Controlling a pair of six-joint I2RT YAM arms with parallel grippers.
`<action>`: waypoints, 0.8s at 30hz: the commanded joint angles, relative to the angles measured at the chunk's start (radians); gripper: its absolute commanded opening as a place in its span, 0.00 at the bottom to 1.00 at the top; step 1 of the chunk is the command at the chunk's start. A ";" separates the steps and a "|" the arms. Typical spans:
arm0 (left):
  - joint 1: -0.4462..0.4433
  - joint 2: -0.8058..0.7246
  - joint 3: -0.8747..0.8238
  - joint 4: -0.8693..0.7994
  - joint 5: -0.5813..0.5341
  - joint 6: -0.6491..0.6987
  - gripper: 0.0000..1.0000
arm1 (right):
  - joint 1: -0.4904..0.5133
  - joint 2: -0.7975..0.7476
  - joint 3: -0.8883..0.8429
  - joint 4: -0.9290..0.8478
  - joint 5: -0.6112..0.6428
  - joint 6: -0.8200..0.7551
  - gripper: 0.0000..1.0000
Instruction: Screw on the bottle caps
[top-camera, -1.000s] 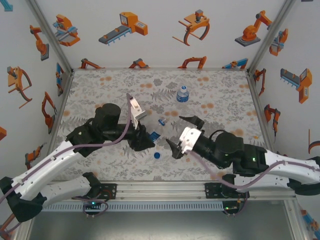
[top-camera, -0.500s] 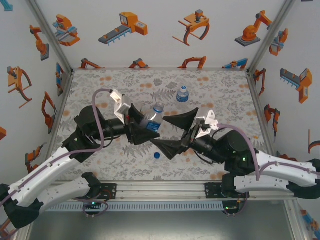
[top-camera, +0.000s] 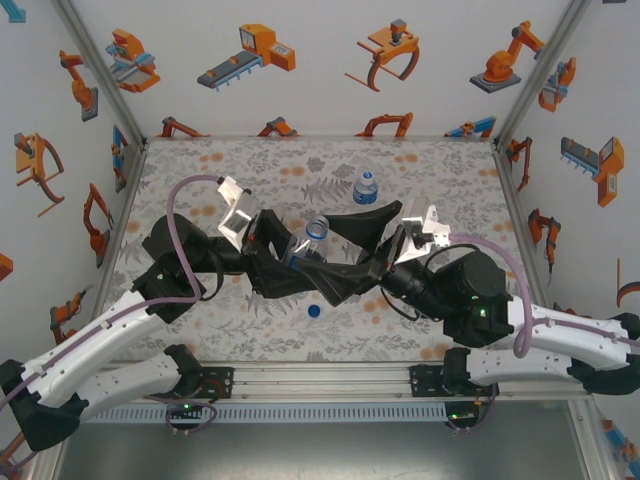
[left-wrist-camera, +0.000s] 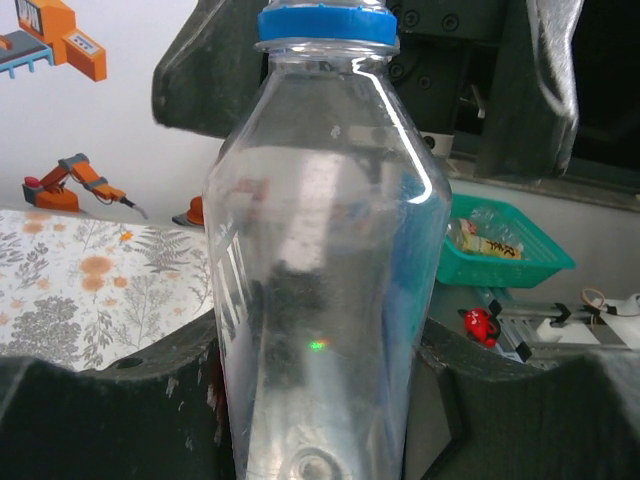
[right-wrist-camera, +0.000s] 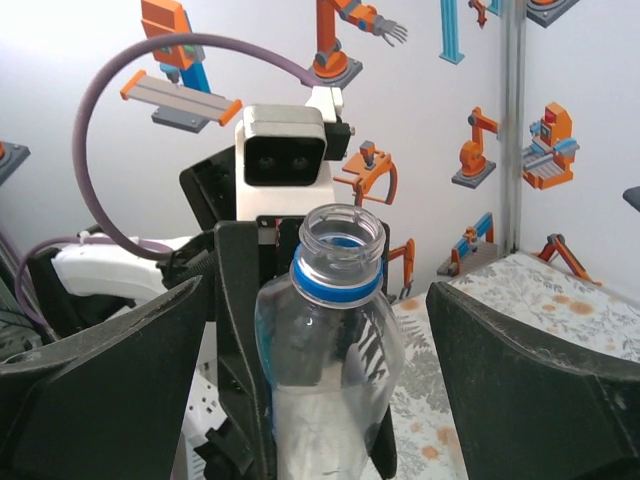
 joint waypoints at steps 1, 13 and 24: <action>-0.005 -0.003 0.041 0.036 0.039 -0.017 0.46 | 0.003 0.007 0.045 -0.016 -0.035 -0.038 0.80; -0.016 0.011 0.066 0.031 0.043 -0.021 0.47 | 0.001 0.048 0.098 -0.081 -0.110 -0.044 0.56; -0.019 0.021 0.131 -0.251 0.034 0.105 0.72 | 0.001 0.048 0.116 -0.113 -0.083 -0.062 0.38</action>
